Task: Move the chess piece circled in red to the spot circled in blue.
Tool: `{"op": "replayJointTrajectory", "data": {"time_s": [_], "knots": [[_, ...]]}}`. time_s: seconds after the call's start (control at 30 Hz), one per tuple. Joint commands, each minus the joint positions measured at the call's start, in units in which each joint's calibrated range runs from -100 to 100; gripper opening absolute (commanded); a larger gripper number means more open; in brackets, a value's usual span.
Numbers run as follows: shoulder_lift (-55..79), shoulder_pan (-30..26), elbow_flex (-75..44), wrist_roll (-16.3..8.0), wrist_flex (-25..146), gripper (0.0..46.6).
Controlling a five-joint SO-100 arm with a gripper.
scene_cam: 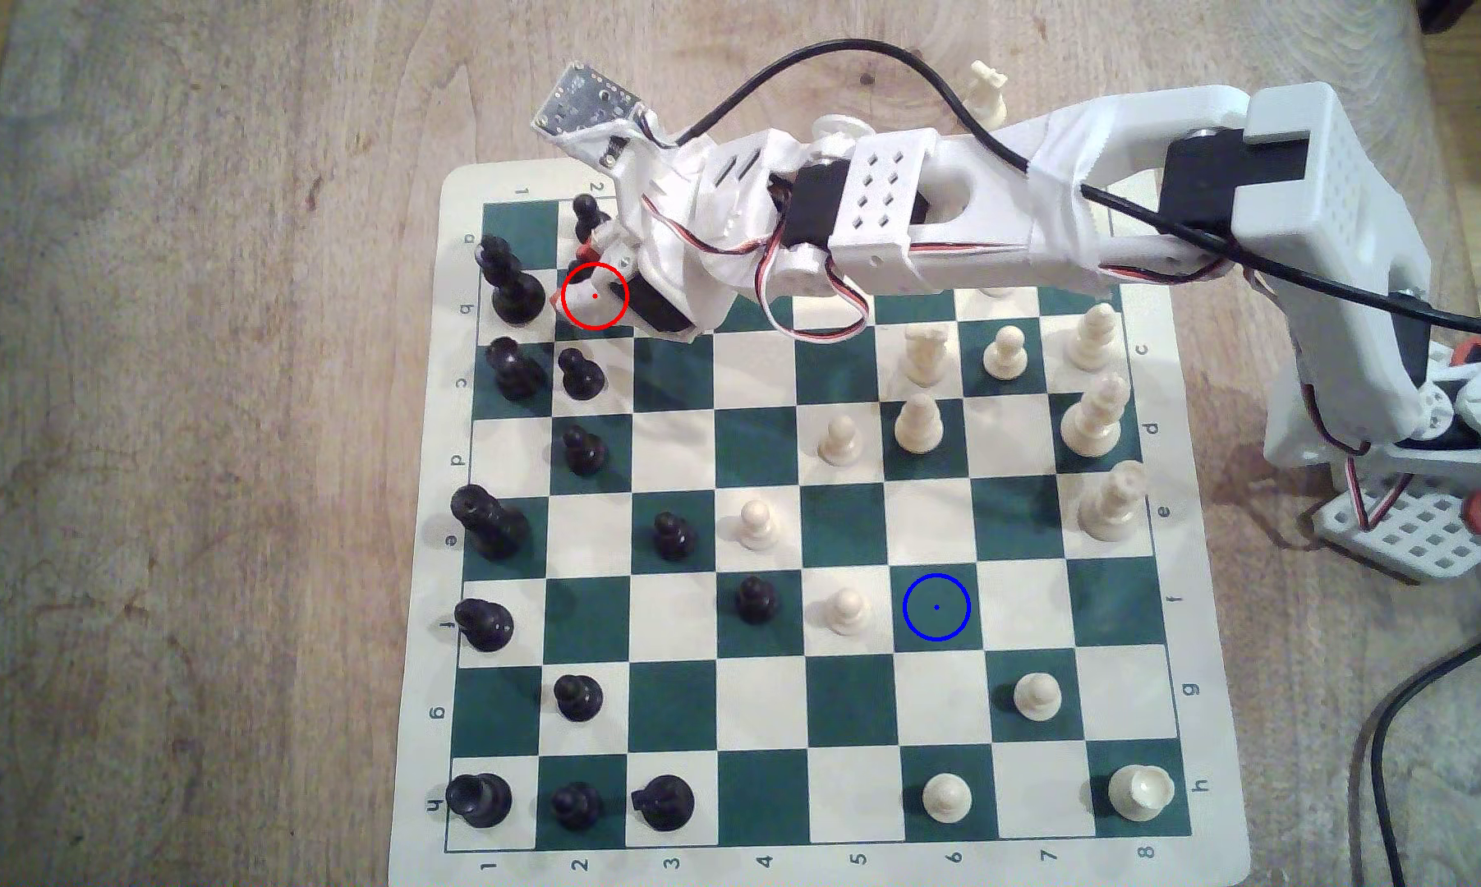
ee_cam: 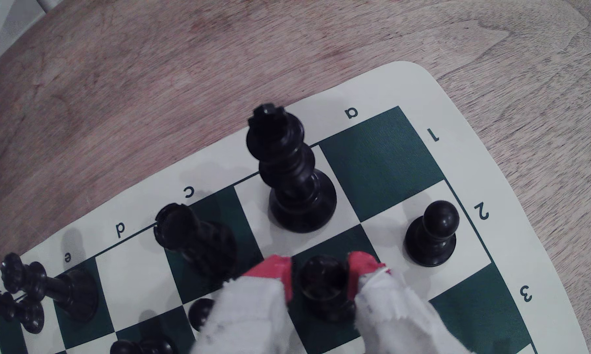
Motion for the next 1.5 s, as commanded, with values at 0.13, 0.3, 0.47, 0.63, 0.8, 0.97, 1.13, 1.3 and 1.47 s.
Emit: {"op": "replayJointTrajectory", "data": {"time_s": [0.13, 0.3, 0.47, 0.63, 0.8, 0.97, 1.13, 1.3, 1.47], "knots": [[-3.1, 0.27, -3.66, 0.29, -1.09, 1.0], [-6.16, 0.82, -2.67, 0.34, -1.01, 0.4], [-16.77, 0.82, 3.41, 0.34, -0.51, 0.4], [-29.33, 0.9, 12.84, 0.2, 1.29, 0.4], [-41.81, -1.61, 23.53, 0.24, 2.19, 0.4], [-53.44, -5.13, 31.42, 0.05, 5.71, 0.4], [-62.95, -10.99, 40.22, -0.15, 8.99, 0.3], [-71.1, -16.39, 43.21, -2.83, 16.19, 0.5], [-82.05, -21.55, 50.01, -2.78, 21.84, 0.5]]}}
